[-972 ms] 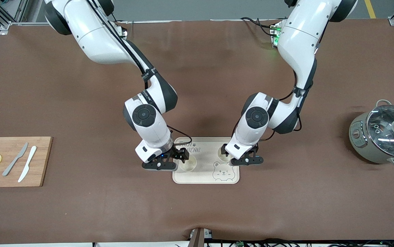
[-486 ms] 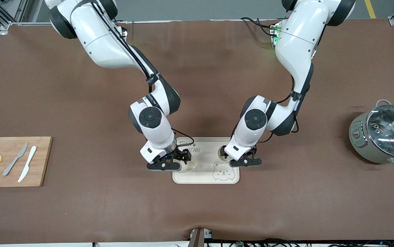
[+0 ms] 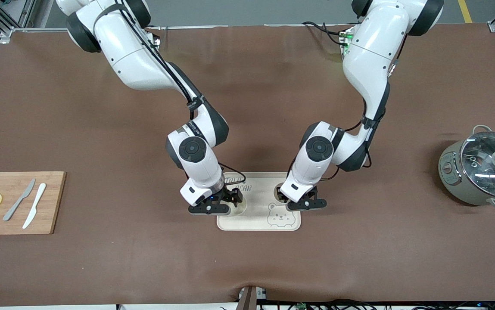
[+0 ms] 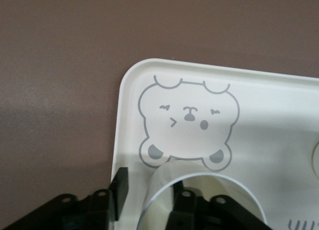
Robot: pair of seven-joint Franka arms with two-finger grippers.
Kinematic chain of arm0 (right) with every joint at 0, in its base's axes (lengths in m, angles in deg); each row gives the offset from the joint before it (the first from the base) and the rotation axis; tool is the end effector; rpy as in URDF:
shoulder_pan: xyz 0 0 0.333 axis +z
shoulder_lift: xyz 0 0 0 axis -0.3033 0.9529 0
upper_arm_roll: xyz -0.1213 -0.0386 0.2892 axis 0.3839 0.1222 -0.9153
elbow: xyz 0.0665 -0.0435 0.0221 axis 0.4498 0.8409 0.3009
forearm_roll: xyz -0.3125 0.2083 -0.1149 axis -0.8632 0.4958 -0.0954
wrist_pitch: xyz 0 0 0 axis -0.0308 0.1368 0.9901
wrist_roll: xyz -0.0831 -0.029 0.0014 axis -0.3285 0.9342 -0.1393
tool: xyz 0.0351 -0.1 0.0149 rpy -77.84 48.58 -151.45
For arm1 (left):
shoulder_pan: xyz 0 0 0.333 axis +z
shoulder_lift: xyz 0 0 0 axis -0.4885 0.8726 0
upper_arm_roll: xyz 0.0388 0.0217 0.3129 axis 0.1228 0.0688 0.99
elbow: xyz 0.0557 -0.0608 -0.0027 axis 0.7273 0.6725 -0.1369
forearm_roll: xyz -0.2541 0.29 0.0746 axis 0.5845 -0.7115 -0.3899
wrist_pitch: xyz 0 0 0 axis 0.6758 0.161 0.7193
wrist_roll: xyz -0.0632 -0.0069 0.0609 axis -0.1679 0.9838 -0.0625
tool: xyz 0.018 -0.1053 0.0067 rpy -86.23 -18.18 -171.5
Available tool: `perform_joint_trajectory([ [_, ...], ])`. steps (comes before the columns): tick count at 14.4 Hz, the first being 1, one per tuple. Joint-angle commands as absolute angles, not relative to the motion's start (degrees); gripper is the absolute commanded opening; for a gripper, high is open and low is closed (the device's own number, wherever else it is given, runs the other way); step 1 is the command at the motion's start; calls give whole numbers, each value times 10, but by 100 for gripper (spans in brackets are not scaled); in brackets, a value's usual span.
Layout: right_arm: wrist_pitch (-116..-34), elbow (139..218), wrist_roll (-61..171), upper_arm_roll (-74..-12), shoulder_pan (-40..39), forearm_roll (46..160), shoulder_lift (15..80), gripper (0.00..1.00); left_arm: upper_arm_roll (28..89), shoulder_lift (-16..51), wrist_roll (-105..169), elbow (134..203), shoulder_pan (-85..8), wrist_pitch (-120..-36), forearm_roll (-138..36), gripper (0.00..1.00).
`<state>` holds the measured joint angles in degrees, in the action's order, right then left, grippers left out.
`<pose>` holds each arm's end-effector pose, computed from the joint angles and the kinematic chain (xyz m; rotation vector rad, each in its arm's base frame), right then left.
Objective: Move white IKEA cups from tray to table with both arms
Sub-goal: 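Close the right gripper on one cup while the left gripper grasps the other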
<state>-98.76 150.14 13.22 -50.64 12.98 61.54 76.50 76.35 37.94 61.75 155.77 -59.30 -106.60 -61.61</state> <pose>0.6608 0.4168 0.2373 -2.9884 0.0486 -0.3721 0.6311 -0.3689 0.2061 3.0159 0.1201 0.2970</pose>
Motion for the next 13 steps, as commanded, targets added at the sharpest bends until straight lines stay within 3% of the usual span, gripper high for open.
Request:
perform_joint_trajectory([
  [1, -1002, 1480, 112, -499, 142, 601, 789, 100, 769, 381, 635, 1552, -598, -1069, -633, 0],
  [7, -1008, 1480, 112, -499, 142, 601, 794, 100, 769, 381, 633, 1554, -597, -1069, -633, 0],
  [8, -1008, 1480, 113, -499, 142, 601, 794, 95, 769, 381, 633, 1554, -597, -1069, -633, 0],
  [9, -1008, 1480, 112, -499, 141, 601, 793, 67, 769, 378, 633, 1554, -594, -1069, -633, 0],
  [10, -1006, 1480, 111, -499, 141, 601, 793, 50, 769, 370, 634, 1555, -592, -1069, -633, 0],
  [13, -1004, 1481, 100, -499, 142, 601, 793, 21, 769, 302, 629, 1554, -587, -976, -633, 0],
])
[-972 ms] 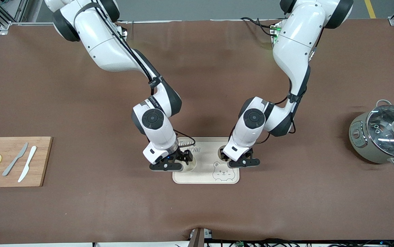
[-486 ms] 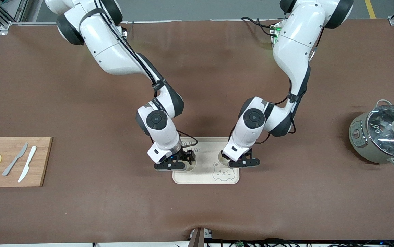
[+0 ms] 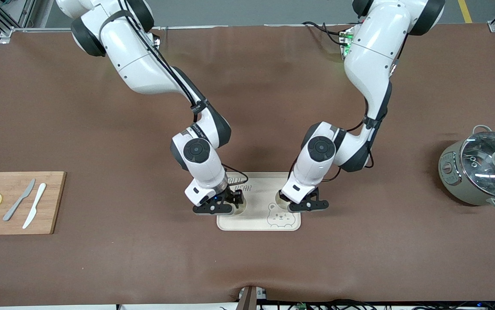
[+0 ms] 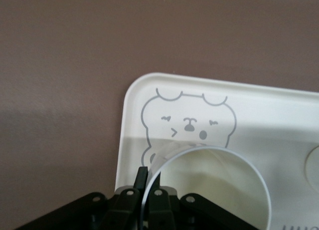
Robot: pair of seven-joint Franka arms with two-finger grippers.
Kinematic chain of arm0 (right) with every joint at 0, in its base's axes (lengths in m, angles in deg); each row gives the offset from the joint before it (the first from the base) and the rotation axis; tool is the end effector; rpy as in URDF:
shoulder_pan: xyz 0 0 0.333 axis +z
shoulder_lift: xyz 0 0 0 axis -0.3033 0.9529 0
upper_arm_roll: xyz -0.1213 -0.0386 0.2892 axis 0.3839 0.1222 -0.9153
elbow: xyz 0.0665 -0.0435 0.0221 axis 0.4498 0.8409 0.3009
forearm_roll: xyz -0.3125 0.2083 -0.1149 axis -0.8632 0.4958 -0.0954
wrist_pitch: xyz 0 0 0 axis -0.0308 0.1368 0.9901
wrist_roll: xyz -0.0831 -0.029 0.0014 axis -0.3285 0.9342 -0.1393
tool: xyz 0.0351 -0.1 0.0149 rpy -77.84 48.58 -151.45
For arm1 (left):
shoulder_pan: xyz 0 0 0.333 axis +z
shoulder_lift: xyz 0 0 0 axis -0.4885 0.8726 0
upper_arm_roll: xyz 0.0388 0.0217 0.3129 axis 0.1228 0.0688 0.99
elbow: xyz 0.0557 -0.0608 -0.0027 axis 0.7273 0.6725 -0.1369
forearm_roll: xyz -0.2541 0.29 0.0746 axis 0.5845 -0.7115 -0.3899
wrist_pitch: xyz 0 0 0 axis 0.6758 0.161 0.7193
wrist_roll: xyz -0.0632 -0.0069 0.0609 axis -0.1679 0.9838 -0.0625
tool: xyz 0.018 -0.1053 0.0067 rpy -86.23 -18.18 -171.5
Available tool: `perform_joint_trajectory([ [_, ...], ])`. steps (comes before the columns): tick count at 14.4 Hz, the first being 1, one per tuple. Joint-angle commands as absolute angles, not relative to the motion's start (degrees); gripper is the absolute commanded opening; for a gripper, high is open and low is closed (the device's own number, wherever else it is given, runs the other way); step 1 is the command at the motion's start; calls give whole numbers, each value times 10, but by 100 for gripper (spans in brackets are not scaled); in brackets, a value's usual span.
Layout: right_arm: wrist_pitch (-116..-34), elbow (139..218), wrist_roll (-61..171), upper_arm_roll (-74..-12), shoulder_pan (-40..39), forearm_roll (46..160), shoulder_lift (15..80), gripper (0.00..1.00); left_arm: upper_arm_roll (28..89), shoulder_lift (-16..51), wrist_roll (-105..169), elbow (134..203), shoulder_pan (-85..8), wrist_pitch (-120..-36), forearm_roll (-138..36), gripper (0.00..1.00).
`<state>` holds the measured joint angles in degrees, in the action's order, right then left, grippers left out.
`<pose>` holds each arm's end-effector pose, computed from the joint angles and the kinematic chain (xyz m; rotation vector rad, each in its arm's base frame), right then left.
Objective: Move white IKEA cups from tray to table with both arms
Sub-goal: 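Close the right gripper on one cup while the left gripper grasps the other, then lift the cups off the tray and carry them apart with both grippers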
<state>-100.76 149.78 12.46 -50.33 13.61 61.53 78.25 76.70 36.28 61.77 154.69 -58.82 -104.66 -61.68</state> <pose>0.6584 0.4223 0.2203 -2.9800 0.0544 -0.3840 0.6410 -0.3631 0.2321 3.0115 0.1386 0.3205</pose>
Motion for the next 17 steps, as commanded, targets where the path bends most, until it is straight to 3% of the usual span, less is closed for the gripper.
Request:
perform_joint_trajectory([
  [1, -1006, 1481, 86, -499, 142, 601, 793, 13, 769, 281, 621, 1552, -585, -948, -633, 0],
  [4, -1009, 1482, 69, -498, 146, 601, 793, 0, 770, 264, 612, 1554, -582, -921, -634, 0],
  [9, -1016, 1481, 66, -488, 152, 605, 775, 0, 769, 223, 581, 1557, -564, -858, -662, 0],
  [12, -883, 1478, 74, -495, 127, 609, 724, 0, 768, 201, 545, 1569, -549, -830, -662, 0],
  [17, -696, 1513, 274, -492, 44, 613, 575, 0, 764, 136, 496, 1628, -517, -829, -662, 0],
])
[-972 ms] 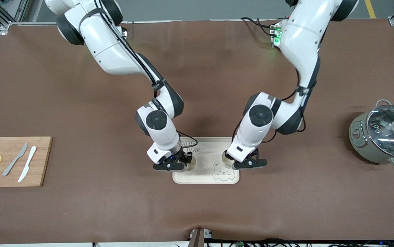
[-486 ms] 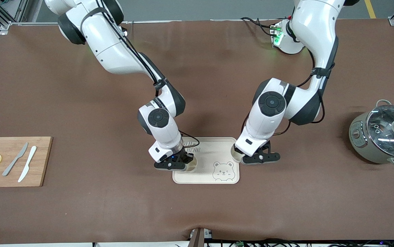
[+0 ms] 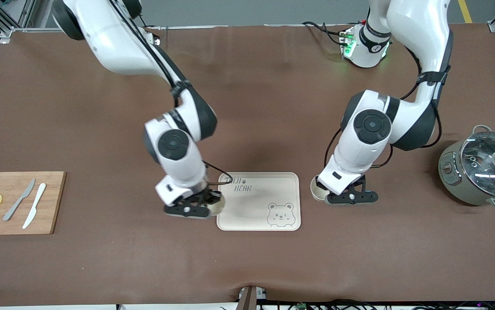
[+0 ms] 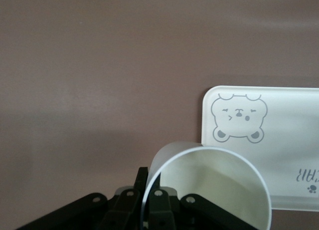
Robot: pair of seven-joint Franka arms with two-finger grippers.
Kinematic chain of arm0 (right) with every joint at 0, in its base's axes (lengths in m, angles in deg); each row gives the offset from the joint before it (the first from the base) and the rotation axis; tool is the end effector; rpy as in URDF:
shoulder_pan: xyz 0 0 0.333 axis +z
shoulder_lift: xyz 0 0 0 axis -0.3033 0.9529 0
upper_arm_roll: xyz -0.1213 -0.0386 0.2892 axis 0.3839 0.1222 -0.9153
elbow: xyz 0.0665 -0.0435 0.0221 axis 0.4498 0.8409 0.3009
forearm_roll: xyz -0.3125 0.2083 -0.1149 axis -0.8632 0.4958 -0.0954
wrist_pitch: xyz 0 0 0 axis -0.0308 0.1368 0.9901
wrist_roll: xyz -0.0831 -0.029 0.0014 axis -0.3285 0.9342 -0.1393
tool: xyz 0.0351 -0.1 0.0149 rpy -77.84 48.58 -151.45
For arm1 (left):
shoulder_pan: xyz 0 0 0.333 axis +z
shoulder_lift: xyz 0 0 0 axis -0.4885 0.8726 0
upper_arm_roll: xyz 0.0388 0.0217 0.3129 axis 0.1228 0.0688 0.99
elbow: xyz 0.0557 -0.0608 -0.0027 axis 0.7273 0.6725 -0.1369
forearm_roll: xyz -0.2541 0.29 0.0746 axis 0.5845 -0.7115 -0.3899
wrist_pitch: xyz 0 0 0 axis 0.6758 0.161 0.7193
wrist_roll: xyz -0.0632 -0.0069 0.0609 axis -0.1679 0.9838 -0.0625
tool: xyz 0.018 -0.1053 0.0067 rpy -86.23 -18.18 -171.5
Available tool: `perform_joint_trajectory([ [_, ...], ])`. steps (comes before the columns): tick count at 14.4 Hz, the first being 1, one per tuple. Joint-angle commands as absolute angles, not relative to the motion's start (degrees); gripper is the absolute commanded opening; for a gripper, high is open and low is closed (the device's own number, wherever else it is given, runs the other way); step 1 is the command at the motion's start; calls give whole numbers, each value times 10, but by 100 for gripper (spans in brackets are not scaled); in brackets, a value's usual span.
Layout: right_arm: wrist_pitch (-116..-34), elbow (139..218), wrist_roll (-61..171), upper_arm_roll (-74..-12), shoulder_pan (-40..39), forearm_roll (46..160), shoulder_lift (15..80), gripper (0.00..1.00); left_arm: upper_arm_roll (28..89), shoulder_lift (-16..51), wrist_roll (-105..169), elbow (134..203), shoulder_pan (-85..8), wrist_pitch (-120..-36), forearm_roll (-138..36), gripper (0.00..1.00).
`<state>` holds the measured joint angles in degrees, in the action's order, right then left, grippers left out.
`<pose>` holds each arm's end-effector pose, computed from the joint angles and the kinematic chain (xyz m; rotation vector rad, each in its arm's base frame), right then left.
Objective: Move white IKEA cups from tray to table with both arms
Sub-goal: 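Lift the cups off the tray and carry them apart with both grippers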
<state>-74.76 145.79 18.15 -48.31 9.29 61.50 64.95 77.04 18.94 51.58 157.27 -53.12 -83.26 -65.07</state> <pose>0.6825 0.3410 0.3853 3.1265 -0.0887 0.2467 0.6429 -0.2755 0.3901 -3.1097 0.0031 -0.2254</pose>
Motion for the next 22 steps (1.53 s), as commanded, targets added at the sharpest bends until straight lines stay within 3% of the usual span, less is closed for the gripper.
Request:
perform_joint_trajectory([
  [1, -690, 1545, 340, -492, 18, 613, 542, 0, 764, 123, 482, 1643, -510, -830, -662, 0],
  [6, -741, 1690, 521, -493, -96, 614, 445, 0, 763, 56, 407, 1751, -469, -886, -655, 0],
  [10, -948, 1845, 634, -493, -159, 655, 430, 0, 763, 32, 404, 1837, -467, -977, -655, 0],
  [16, -1062, 1895, 651, -493, -188, 656, 470, 0, 759, -4, 371, 1898, -443, -975, -618, 0],
  [22, -1146, 1919, 651, -495, -182, 656, 516, 0, 759, 3, 252, 1928, -402, -973, -535, 0],
])
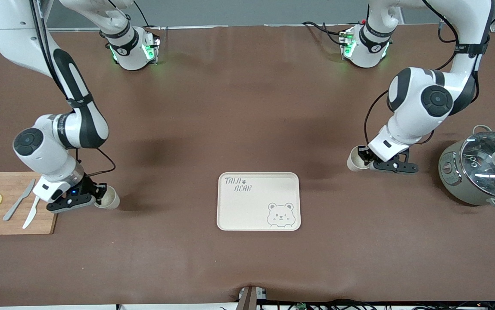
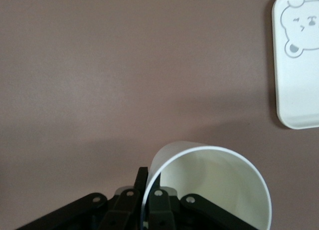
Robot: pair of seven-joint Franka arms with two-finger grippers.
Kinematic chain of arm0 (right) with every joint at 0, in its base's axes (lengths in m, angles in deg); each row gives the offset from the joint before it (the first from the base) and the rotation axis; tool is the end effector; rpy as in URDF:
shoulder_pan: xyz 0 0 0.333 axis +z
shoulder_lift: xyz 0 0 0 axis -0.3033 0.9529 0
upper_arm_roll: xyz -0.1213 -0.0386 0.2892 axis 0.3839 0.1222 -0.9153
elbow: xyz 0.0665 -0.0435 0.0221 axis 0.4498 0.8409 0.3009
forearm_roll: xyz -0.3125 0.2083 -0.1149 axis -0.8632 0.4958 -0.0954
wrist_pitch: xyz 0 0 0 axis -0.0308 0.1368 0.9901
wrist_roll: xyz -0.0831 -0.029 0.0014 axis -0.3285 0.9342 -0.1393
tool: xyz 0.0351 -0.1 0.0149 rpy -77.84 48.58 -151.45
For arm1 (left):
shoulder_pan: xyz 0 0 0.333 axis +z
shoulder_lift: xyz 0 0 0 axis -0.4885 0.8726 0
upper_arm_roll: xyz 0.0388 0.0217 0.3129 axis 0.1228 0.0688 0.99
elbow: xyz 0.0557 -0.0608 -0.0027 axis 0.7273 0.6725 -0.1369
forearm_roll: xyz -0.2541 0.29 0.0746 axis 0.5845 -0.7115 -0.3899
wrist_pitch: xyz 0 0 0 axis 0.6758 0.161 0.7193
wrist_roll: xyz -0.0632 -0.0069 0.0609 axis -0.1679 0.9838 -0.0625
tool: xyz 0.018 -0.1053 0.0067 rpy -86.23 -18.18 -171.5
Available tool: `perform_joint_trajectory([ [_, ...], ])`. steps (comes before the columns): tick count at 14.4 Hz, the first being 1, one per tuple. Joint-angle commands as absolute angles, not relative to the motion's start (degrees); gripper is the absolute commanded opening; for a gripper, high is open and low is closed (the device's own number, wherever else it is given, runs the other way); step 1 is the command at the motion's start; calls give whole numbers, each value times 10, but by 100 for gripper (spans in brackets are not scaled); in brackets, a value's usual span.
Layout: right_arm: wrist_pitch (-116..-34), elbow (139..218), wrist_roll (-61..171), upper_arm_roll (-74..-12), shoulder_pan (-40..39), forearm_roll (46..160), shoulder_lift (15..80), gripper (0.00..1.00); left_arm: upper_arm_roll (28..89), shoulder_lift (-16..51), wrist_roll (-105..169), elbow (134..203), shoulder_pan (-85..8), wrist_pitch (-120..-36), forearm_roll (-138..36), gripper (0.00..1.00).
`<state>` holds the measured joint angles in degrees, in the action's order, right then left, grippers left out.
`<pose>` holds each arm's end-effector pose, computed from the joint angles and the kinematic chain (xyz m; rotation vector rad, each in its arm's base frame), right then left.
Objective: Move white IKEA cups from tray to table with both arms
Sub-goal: 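Set the right cup near the cutting board while the left gripper lowers its cup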
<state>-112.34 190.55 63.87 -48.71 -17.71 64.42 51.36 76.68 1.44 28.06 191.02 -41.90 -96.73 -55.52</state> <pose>0.6463 0.0045 0.2584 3.0442 0.4194 0.3757 0.5564 -0.1252 0.3360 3.0699 -0.1918 0.1005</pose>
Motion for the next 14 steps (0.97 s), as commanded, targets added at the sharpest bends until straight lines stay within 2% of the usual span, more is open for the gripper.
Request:
perform_joint_trajectory([
  [1, -1162, 1923, 650, -495, -181, 656, 524, 0, 760, 4, 239, 1931, -397, -973, -535, 0],
  [6, -1205, 1931, 649, -500, -181, 656, 547, 0, 760, 12, 202, 1939, -374, -981, -534, 0],
  [7, -1204, 1930, 648, -500, -181, 656, 547, 13, 759, 17, 202, 1939, -367, -987, -534, 0],
  [8, -1202, 1928, 648, -500, -181, 656, 546, 81, 759, 21, 196, 1941, -365, -998, -534, 0],
  [9, -1199, 1925, 648, -500, -183, 656, 543, 100, 759, 25, 189, 1946, -364, -1008, -534, 0],
  [11, -1188, 1923, 649, -500, -182, 656, 530, 100, 759, 35, 185, 1950, -363, -1022, -534, 0],
  [12, -1146, 1909, 649, -500, -182, 656, 515, 100, 759, 38, 181, 1954, -357, -1030, -534, 0],
  [14, -976, 1831, 648, -499, -183, 656, 486, 100, 758, 45, 178, 1959, -357, -1047, -533, 0],
])
